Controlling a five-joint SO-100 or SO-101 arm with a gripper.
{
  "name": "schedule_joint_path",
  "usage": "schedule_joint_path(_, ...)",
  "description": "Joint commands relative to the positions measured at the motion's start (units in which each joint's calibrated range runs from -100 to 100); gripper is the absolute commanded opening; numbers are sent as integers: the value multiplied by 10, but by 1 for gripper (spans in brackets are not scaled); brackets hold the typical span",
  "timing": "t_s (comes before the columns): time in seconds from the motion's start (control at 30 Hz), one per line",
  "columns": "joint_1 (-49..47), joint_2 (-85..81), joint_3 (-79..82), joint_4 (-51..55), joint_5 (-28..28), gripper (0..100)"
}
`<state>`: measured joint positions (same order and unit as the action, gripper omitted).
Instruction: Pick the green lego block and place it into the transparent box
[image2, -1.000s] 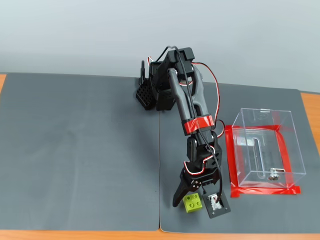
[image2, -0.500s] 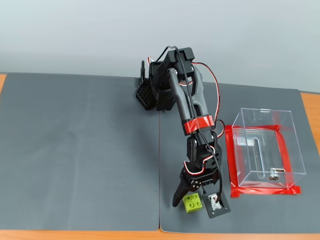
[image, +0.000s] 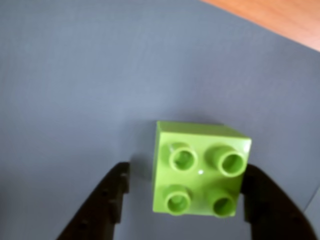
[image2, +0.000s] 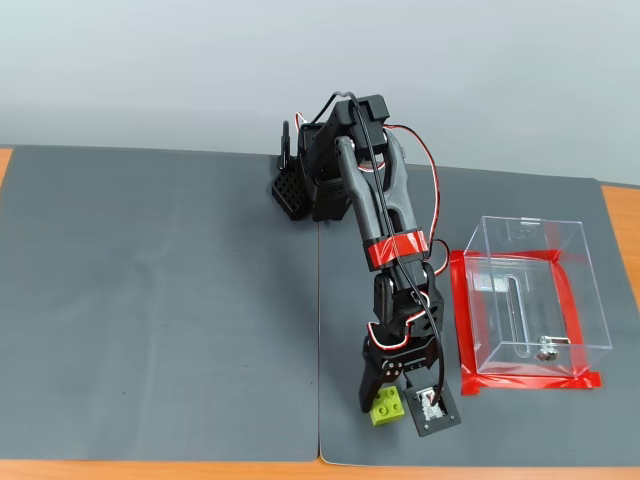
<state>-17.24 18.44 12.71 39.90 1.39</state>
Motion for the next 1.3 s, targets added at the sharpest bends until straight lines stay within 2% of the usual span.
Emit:
schedule_joint_path(0.0,6,-6,-20,-1,-2,24)
schedule_joint_path(0.43,6,-6,-17,7,-3,23)
schedule_joint_path(0.47,6,-6,-17,7,-3,22)
schedule_joint_path(0.53,6,-6,-17,7,-3,12)
schedule_joint_path(0.63,6,-6,-17,7,-3,10)
schedule_joint_path(0.97,10,-21,-24,7,1,10)
schedule_joint_path(1.27,34,-142,-17,7,2,10)
